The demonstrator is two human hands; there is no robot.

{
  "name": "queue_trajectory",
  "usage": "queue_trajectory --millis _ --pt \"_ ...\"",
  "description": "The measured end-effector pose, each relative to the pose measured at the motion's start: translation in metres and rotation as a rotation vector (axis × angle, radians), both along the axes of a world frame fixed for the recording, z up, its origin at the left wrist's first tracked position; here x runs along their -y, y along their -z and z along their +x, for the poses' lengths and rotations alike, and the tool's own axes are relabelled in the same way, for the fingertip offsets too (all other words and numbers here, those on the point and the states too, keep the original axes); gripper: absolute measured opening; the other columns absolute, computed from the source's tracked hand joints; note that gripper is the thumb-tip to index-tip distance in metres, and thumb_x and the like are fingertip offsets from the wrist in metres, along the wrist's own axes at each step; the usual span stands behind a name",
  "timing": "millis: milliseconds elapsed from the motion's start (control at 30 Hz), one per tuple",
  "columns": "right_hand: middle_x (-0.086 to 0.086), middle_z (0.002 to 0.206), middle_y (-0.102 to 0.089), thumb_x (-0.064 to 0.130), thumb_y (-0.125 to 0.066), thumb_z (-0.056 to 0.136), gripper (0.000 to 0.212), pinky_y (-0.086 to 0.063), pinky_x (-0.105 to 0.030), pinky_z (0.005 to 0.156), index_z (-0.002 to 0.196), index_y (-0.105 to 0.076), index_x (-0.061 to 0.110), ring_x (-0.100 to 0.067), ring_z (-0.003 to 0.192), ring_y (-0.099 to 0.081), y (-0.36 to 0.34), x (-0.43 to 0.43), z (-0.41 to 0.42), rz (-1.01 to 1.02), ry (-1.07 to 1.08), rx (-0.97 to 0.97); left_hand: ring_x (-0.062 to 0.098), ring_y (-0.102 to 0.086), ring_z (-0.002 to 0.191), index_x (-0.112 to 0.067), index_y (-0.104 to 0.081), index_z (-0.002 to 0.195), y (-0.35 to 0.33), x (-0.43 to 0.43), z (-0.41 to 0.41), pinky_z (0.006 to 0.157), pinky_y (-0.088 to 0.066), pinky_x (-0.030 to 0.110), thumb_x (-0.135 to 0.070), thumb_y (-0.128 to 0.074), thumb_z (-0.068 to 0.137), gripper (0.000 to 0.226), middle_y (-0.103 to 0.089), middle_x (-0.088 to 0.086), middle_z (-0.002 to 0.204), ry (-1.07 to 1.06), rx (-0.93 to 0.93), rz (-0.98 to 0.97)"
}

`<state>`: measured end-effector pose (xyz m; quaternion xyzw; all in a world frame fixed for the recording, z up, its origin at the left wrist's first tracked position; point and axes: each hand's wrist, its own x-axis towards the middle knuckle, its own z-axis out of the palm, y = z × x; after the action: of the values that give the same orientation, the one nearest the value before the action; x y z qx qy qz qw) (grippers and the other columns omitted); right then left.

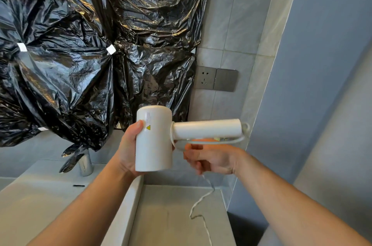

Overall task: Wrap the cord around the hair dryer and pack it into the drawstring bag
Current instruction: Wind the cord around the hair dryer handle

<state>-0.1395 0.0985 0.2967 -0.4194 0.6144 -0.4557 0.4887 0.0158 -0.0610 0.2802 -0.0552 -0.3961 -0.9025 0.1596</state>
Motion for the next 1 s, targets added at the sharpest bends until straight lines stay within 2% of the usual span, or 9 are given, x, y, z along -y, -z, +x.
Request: queue_trajectory --millis 67,133,300,400,467,533,700,867,1000 --pt "-0.005 0.079 -0.067 0.006 -0.059 0.086 0.011 -0.045 -0.016 0.048 0.097 -0.06 0.01 -0.007 0.058 -0.053 -0.002 0.001 -0.009 0.054 -0.049 0.078 0.044 -0.06 0.111 0.0 -0.047 0.138 0.002 0.003 0.006 0.096 -0.047 0.049 -0.037 -0.059 0.091 0.061 -0.06 0.029 0.124 0.115 -0.018 -0.03" --pt "-0.008 0.078 -0.072 0.007 -0.052 0.09 0.014 -0.049 -0.018 0.046 0.102 -0.059 0.005 -0.01 0.057 -0.061 -0.008 0.0 -0.016 0.162 -0.076 0.134 0.049 -0.05 0.122 0.006 -0.033 0.144 0.009 0.009 0.011 0.103 -0.038 0.053 -0.028 -0.047 0.099 0.058 -0.05 0.033 0.135 0.189 0.011 -0.075" --pt "0.007 0.063 -0.069 0.016 -0.064 0.076 0.008 -0.05 -0.02 0.053 0.076 -0.071 0.02 -0.006 0.054 -0.063 -0.02 0.006 -0.014 0.278 -0.083 -0.466 0.044 -0.051 0.126 0.008 -0.036 0.142 -0.005 0.029 0.016 0.106 -0.039 0.051 -0.022 -0.045 0.1 0.053 -0.053 0.029 0.136 0.374 -0.015 -0.259" --pt "-0.001 0.062 -0.06 0.012 -0.068 0.08 0.009 -0.04 -0.022 0.049 0.073 -0.068 0.017 -0.01 0.053 -0.053 -0.027 0.014 -0.009 0.286 -0.083 -0.418 0.042 -0.058 0.119 0.008 -0.046 0.136 -0.011 0.026 0.016 0.099 -0.046 0.048 -0.022 -0.057 0.095 0.052 -0.059 0.029 0.129 0.406 -0.002 -0.309" --pt "0.001 0.053 -0.056 0.002 -0.064 0.084 0.018 -0.033 -0.019 0.041 0.071 -0.064 0.013 -0.007 0.044 -0.046 -0.037 0.019 -0.006 0.258 -0.036 -0.423 0.029 -0.071 0.094 -0.011 -0.071 0.117 -0.02 0.021 0.016 0.08 -0.058 0.04 -0.039 -0.084 0.066 0.06 -0.074 0.015 0.106 0.322 0.086 -0.551" --pt "-0.001 0.054 -0.058 -0.008 -0.059 0.083 0.023 -0.033 -0.017 0.038 0.07 -0.062 0.011 -0.006 0.04 -0.045 -0.049 0.024 -0.001 0.186 0.055 -0.459 0.028 -0.071 0.082 -0.018 -0.076 0.106 -0.019 0.021 0.016 0.071 -0.059 0.038 -0.044 -0.092 0.043 0.07 -0.074 0.014 0.097 0.197 0.144 -0.647" --pt "-0.006 0.057 -0.06 -0.009 -0.06 0.077 0.021 -0.047 -0.019 0.043 0.072 -0.065 0.01 -0.011 0.046 -0.054 -0.058 0.027 0.005 0.088 0.266 -0.611 0.028 -0.07 0.072 -0.01 -0.068 0.107 -0.004 0.019 0.014 0.061 -0.058 0.036 -0.05 -0.093 0.03 0.091 -0.074 0.016 0.087 -0.084 0.196 -0.606" --pt "-0.011 0.057 -0.063 -0.011 -0.057 0.079 0.022 -0.057 -0.032 0.062 0.075 -0.066 0.009 -0.019 0.049 -0.061 -0.052 0.034 0.016 0.032 0.358 -0.476 0.029 -0.069 0.073 -0.004 -0.062 0.114 0.006 0.012 0.009 0.058 -0.056 0.037 -0.051 -0.092 0.033 0.099 -0.071 0.02 0.092 -0.219 0.209 -0.548" --pt "-0.017 0.068 -0.064 -0.007 -0.052 0.085 0.024 -0.061 -0.034 0.059 0.102 -0.063 0.006 -0.022 0.052 -0.065 -0.049 0.03 0.025 0.062 0.29 -0.431 0.027 -0.069 0.07 -0.005 -0.063 0.11 0.011 0.008 0.007 0.057 -0.056 0.037 -0.054 -0.09 0.031 0.097 -0.072 0.015 0.084 -0.283 0.196 -0.487"
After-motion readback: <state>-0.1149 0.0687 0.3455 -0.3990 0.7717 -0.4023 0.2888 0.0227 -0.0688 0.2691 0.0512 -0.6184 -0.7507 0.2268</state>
